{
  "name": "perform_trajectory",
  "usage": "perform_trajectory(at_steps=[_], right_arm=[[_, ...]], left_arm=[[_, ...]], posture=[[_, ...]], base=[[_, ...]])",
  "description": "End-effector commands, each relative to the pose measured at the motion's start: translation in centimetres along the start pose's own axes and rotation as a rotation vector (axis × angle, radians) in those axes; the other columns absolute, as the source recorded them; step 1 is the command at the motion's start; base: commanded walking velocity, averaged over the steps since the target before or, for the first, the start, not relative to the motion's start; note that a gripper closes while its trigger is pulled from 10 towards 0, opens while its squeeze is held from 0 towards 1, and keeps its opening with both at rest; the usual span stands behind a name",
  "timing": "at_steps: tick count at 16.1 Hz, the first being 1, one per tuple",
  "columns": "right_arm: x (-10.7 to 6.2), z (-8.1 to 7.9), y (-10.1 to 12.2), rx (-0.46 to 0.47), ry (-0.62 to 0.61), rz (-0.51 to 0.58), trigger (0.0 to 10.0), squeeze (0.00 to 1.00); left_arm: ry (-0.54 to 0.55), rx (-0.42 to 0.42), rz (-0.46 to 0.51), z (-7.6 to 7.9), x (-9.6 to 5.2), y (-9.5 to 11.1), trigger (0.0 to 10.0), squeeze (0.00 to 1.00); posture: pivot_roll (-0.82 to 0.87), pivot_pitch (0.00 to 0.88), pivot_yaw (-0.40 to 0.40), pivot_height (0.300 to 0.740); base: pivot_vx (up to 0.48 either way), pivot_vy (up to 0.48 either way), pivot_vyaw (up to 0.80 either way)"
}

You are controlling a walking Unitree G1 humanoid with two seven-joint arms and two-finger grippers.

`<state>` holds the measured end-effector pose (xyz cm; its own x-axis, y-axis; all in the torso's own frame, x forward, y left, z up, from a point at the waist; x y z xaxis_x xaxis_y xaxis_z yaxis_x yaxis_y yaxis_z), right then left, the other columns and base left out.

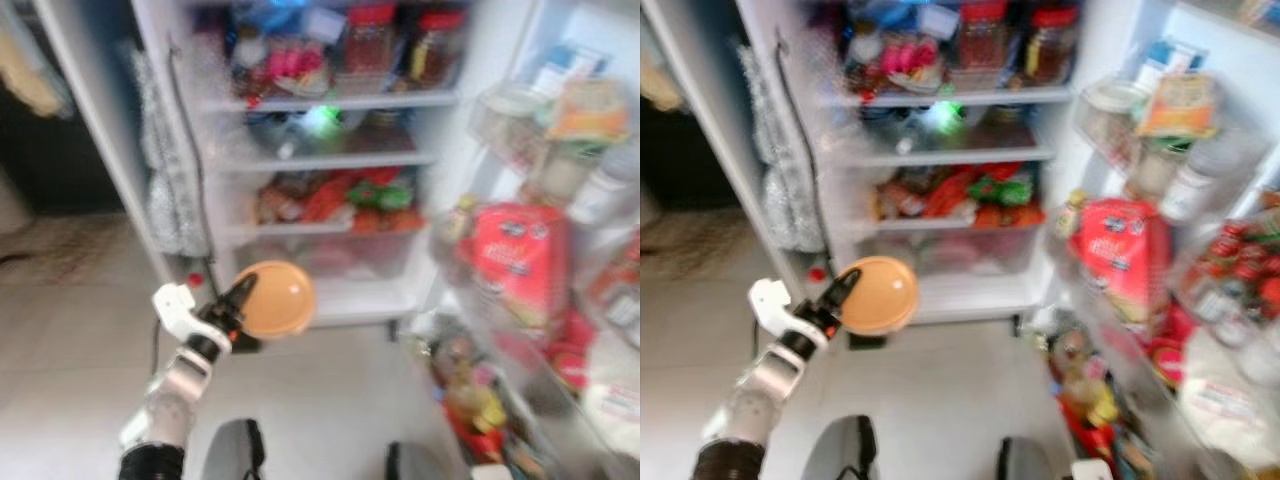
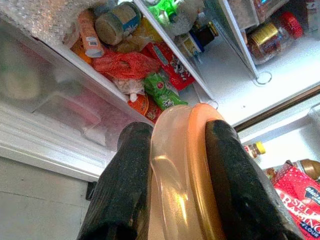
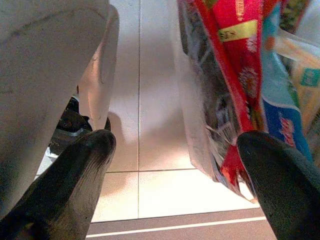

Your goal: Restocking fridge

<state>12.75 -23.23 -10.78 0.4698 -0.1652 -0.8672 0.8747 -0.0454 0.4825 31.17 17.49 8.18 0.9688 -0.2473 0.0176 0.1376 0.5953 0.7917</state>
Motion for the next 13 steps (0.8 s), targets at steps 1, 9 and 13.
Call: perform_trajectory(at_steps=[1, 9, 13], right_arm=[[0.01, -0.17, 0.13, 0.016, 0.011, 0.01, 10.0, 0.0], [-0.01, -0.35, 0.61, 0.016, 0.033, 0.054, 10.0, 0.0], [-0.02, -0.41, 0.72, 0.012, 0.034, 0.068, 10.0, 0.0]], left_arm=[[-0.005, 0.009, 0.008, 0.28, 0.26, 0.27, 10.0, 0.0], [-0.004, 0.01, 0.011, 0.23, 0.34, 0.25, 10.0, 0.0], [-0.008, 0.015, 0.005, 0.29, 0.44, 0.18, 10.0, 0.0]], posture=[[-0.13, 0.012, 0.007, 0.602], [-0.13, 0.005, 0.006, 0.602], [-0.13, 0.001, 0.009, 0.602]], base=[[0.0, 0.0, 0.0], [0.0, 0.0, 0.0], [0.0, 0.0, 0.24]])
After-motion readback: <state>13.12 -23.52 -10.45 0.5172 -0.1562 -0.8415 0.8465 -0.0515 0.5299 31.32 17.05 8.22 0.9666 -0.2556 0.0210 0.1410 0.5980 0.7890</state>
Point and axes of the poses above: a point about 5 cm out from each wrist's last joint towards the gripper, its own x axis pointing out of the wrist towards the gripper, its own y axis along the axis of the wrist's last joint, z = x × y, the point moved 1 cm from there along x, pointing out of the wrist towards the gripper, and after that the axes turned 11 degrees about x, right-handed, at the moved point
